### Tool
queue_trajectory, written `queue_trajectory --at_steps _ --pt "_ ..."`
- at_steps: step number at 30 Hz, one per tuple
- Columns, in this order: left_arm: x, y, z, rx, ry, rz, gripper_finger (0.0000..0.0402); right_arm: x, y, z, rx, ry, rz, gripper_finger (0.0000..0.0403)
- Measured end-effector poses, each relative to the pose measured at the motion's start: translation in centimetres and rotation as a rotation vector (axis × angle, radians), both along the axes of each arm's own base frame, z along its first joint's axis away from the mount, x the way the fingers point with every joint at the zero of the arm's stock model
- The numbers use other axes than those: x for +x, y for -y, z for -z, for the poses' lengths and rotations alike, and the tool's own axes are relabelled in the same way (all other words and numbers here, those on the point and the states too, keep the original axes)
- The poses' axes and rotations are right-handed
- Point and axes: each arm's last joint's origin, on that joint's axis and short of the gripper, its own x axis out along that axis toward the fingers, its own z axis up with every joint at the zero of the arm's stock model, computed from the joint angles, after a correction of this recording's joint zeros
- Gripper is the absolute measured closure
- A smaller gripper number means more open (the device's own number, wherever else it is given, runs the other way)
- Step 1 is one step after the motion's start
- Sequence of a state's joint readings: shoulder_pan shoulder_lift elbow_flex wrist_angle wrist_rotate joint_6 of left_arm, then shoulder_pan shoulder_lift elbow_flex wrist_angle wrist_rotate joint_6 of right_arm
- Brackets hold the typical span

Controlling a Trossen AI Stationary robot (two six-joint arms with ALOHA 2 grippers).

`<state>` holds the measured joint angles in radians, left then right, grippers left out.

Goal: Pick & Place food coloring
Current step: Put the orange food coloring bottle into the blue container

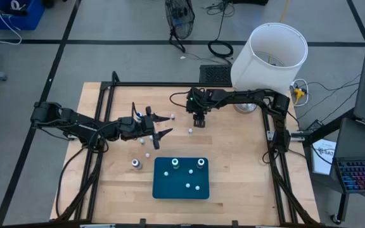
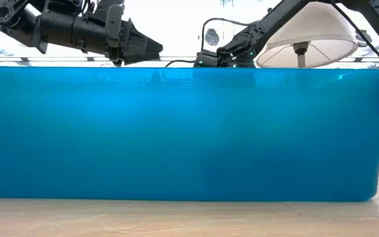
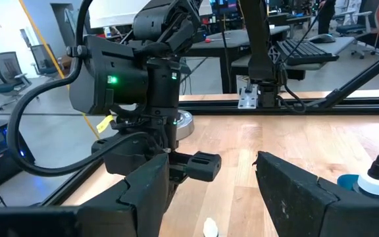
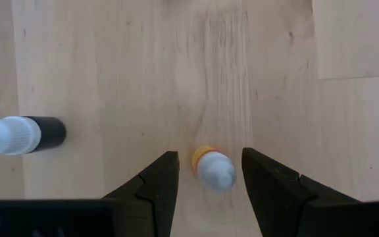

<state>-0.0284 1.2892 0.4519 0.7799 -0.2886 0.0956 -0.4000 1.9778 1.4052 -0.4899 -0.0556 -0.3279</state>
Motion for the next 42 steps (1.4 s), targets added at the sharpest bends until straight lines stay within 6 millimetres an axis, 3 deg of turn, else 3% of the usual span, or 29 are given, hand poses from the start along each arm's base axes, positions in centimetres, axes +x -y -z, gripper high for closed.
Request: queue_trajectory --at_steps 14,25,32,35,42 --pt "0.0 0.0 0.0 0.0 0.0 0.0 0.0172 -0.1 0.0 0.0 0.0 -0.008 -0.001 0.0283" --pt "0.0 0.0 0.0 0.0 0.0 0.0 0.0172 -0.1 0.0 0.0 -0.004 -0.007 -0.008 0.0358" --pt "0.0 0.0 0.0 0.0 0.0 0.0 0.0172 -0.1 -0.2 -0.2 -0.006 -0.011 -0.019 0.0359" --pt "0.0 0.0 0.0 0.0 -0.001 0.0 0.0172 -0.4 -1.3 -1.5 -0.011 -0.01 -0.048 0.0359" --pt "0.0 0.0 0.0 0.015 -0.006 0.0 0.0172 -1.4 -6.6 -8.0 -0.056 0.109 -0.144 0.0359"
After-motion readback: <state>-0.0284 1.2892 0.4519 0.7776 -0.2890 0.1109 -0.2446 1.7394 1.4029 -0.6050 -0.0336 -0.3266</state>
